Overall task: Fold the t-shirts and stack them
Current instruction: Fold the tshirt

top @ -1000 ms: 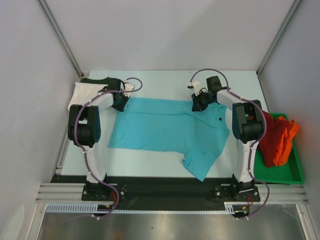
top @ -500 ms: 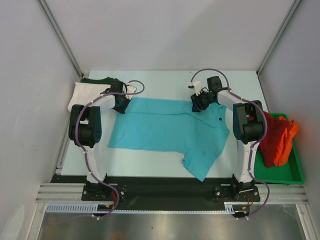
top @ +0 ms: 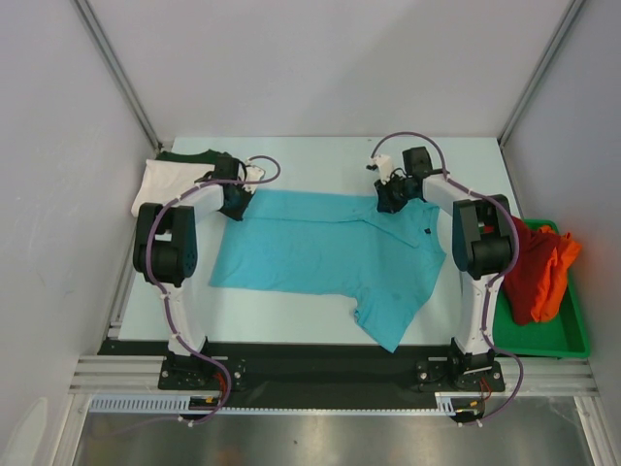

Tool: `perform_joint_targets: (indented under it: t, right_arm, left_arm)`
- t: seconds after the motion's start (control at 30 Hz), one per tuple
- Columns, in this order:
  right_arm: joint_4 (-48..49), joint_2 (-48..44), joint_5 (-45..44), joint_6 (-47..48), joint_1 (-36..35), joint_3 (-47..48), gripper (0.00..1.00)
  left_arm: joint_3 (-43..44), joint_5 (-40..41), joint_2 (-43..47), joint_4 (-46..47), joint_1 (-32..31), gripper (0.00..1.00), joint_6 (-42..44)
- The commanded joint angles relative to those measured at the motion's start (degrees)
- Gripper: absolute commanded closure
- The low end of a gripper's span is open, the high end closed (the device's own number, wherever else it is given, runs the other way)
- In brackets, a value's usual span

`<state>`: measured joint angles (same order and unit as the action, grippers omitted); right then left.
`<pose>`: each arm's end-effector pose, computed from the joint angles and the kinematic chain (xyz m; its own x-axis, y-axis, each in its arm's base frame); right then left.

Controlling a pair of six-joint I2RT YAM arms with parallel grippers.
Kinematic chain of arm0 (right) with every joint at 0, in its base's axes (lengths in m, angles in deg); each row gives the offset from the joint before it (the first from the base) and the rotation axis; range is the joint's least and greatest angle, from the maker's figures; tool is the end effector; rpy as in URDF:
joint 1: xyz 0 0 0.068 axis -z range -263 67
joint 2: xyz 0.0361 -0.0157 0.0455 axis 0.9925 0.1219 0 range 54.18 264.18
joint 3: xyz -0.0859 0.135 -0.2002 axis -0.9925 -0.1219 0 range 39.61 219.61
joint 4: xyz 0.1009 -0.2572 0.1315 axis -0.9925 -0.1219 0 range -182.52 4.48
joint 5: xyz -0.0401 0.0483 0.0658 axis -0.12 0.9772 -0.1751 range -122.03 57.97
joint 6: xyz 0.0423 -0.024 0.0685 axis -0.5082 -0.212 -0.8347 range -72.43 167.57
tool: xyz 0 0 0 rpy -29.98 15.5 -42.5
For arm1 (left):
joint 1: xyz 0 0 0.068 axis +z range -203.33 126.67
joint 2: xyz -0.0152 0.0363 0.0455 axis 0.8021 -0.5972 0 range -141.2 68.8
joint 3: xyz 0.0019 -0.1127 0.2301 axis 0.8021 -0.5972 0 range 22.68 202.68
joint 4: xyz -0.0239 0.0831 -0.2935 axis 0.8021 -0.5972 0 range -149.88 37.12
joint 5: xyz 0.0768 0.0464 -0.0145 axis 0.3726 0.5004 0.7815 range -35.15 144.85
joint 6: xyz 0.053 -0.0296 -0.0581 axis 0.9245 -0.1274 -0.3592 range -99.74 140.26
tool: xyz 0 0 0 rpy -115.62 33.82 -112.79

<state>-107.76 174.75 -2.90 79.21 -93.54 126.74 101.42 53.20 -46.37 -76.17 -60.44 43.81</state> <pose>0.4852 0.1268 0.1009 -0.4660 -0.5528 -0.6908 -0.7917 0.6092 0.0466 0.4661 -0.0603 0.0842 -0.7303 0.4937 -0.4721 0.4691 0.8649 0.1788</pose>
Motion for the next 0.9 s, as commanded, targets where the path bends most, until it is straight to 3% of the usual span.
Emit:
perform_joint_targets:
  t: [0.0,0.07,0.47,0.5,0.53,0.6,0.87]
  right_arm:
    - [0.6,-0.1,-0.6,0.1,-0.7,1.6,0.94]
    - [0.4,-0.7,-0.5,0.4,-0.9,1.3,1.0]
    - [-0.1,-4.6,-1.5,1.7,-1.8,-1.8,0.99]
    - [0.4,-4.6,-2.0,1.7,-1.8,-2.0,0.79]
    - [0.7,-4.6,-2.3,1.8,-1.8,-2.3,0.69]
    - [2.2,-4.3,-3.3,1.2,-1.5,-2.4,0.57]
    - [2.0,-0.3,-3.5,1.1,-0.9,2.1,0.53]
  left_arm:
    - [-0.1,0.4,1.6,1.1,-0.2,0.79,0.4]
    - [0.0,0.2,1.6,1.1,-0.2,0.79,0.3]
    - [0.4,-0.5,1.5,1.1,-0.2,0.81,-0.8]
    - [0.5,-0.5,1.5,0.9,-0.2,0.81,-0.8]
    - [0.6,-0.5,1.6,0.8,-0.2,0.81,-0.7]
    - [0.5,0.0,1.8,0.8,-0.2,0.8,-0.6]
    - [-0.4,0.8,2.3,0.9,-0.5,0.8,-0.3]
